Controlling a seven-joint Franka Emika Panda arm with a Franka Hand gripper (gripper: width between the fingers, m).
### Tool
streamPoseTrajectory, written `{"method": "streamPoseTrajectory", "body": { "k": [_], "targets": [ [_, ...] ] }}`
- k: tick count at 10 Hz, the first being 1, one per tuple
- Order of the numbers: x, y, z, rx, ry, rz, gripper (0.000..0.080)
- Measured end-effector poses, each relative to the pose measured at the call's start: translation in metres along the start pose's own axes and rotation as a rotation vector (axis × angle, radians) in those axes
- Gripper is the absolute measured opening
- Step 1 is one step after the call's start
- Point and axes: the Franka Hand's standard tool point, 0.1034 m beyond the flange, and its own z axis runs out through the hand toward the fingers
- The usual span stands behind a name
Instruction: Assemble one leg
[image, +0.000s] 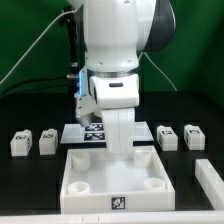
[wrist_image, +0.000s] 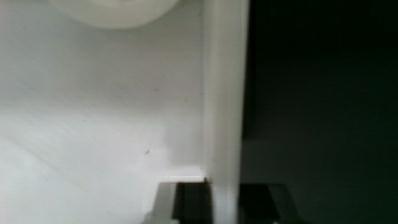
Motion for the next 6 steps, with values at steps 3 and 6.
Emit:
{"method": "streamPoseTrajectory", "body": {
  "k": [3, 6],
  "targets": [
    [0.034, 0.028, 0.000, -0.012, 0.016, 0.038, 0.0058],
    [0.047, 0.038, 0.000, -0.022, 0.022, 0.050, 0.0058]
  ]
}}
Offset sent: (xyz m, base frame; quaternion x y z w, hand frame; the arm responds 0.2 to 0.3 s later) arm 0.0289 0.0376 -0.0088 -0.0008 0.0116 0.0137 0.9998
